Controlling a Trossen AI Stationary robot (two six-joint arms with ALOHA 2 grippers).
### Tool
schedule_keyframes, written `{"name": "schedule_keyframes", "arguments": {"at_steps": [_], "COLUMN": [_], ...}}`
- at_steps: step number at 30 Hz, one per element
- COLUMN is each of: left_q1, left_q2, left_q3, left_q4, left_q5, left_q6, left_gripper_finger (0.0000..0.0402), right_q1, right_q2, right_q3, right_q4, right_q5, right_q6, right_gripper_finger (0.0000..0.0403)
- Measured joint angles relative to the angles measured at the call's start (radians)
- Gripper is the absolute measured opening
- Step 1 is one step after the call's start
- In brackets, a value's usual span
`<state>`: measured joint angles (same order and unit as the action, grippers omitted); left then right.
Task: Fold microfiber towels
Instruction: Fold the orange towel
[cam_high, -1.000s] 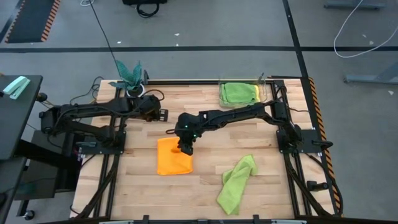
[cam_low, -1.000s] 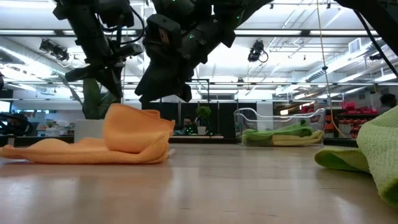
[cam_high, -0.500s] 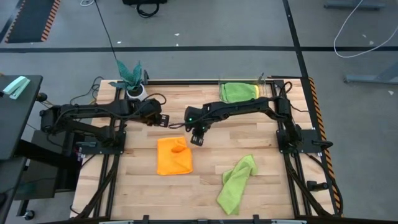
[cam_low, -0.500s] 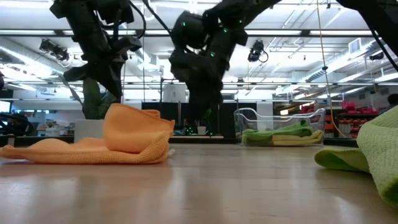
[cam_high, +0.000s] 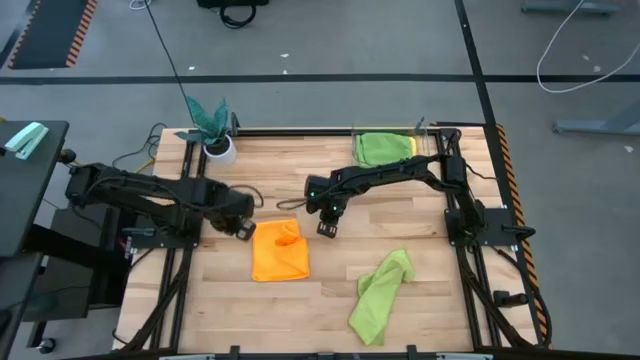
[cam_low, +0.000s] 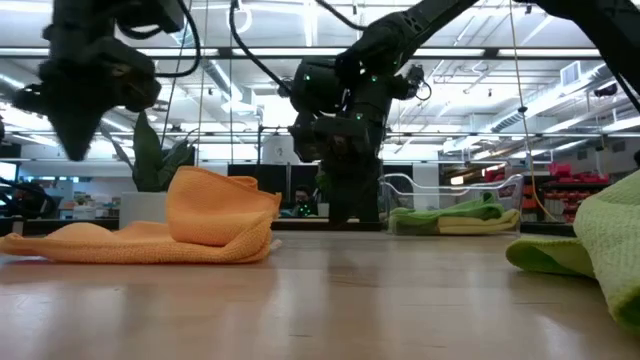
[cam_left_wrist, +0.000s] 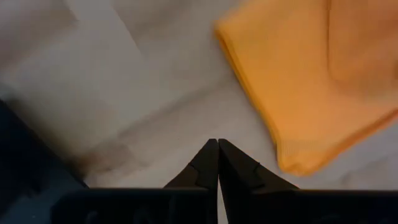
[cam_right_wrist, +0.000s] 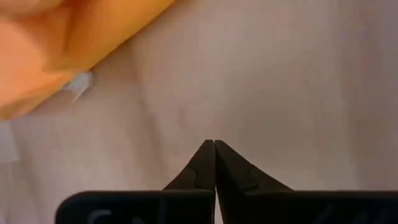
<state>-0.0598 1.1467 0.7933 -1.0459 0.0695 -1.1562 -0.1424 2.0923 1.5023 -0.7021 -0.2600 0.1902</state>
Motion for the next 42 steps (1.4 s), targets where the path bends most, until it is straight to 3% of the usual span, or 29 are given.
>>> {"name": "schedule_keyframes", "arguments": {"at_steps": [8,16,32,42], "left_q1": [-0.188,-0.248,-0.223,-0.077], "left_q2": [0.102,0.267,0.539,0.702], "left_q3": [0.0,0.0,0.026,0.239], "left_q4": [0.115,0.434,0.743,0.704], "left_q5": [0.059,0.065,0.14,0.115], "left_q6": [-0.147,-0.237,-0.349,-0.115], "left_gripper_finger": [0.0014,0.0013,0.0008,0.001], "right_q1": [-0.13,-0.234,-0.329,-0.353], "right_q2": [-0.031,-0.166,-0.327,-0.335], "right_q3": [0.0,0.0,0.0,0.0], "right_q4": [-0.027,-0.022,-0.043,-0.097], "right_q5": [-0.001,0.0,0.017,0.022], "right_q6": [-0.037,-0.11,-0.184,-0.223], "right_gripper_finger": [0.0005,0.0003,0.0001,0.0]}}
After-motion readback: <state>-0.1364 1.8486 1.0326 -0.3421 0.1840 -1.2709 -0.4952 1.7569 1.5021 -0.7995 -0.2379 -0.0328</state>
